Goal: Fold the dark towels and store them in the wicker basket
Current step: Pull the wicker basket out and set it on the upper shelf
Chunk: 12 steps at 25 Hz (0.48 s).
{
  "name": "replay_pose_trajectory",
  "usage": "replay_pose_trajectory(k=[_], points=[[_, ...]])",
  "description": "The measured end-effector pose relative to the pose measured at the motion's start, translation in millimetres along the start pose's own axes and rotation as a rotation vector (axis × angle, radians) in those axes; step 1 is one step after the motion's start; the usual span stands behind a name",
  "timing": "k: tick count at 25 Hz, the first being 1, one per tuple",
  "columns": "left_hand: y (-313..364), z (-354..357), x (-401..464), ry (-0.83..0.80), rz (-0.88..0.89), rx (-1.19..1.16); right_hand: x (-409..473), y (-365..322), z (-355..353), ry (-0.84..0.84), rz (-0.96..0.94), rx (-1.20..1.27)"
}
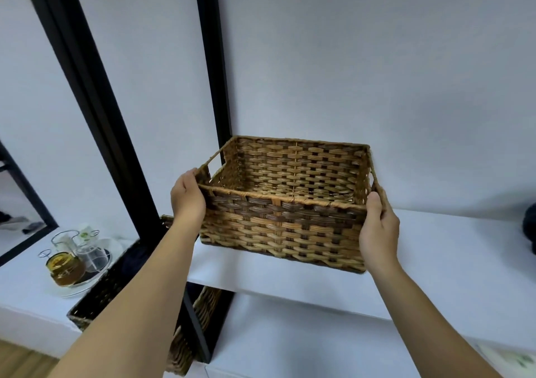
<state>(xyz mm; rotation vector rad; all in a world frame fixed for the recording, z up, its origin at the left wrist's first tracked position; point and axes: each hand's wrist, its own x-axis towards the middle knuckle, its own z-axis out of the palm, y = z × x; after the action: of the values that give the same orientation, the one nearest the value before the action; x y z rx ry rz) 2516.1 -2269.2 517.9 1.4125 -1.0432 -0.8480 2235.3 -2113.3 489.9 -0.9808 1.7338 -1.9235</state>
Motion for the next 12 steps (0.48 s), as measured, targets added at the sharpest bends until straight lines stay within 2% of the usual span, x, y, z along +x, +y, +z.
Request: replay_pose_trajectory(k=[2,4,6,7,8,9,12], points=[[1.3,2.0,-11.6,0.047,0.183,0.128,0.9,-4.7,-6.6,-0.048,0.015,-0.028],[3.7,7.9,-34.0,0.031,0.543,0.306,-1.0,-11.3,-16.0,-0.063,0.007,-0.220],[2.5,20.9,-62.0,-0.106,0.867,0.514,-7.7,-14.4,-21.2,-0.020,-0.211,-0.584],[-1.6,28.1,-72.3,-0.151,0.953,0.640,-11.9,-12.9,-19.2,-0.017,-0.372,-0.775],[-4.6,33.8,-79.2,-0.170,0.993,0.765,-14.0,-8.1,-16.0,-0.042,-0.491,-0.918],[-6.4,37.7,-82.7,-0.176,1.003,0.866,-15.9,-4.8,-13.4,-0.074,-0.529,-1.006],[-6.8,38.6,-80.6,-0.155,0.984,0.975,-12.3,-1.6,-13.7,-0.127,-0.463,-1.065]])
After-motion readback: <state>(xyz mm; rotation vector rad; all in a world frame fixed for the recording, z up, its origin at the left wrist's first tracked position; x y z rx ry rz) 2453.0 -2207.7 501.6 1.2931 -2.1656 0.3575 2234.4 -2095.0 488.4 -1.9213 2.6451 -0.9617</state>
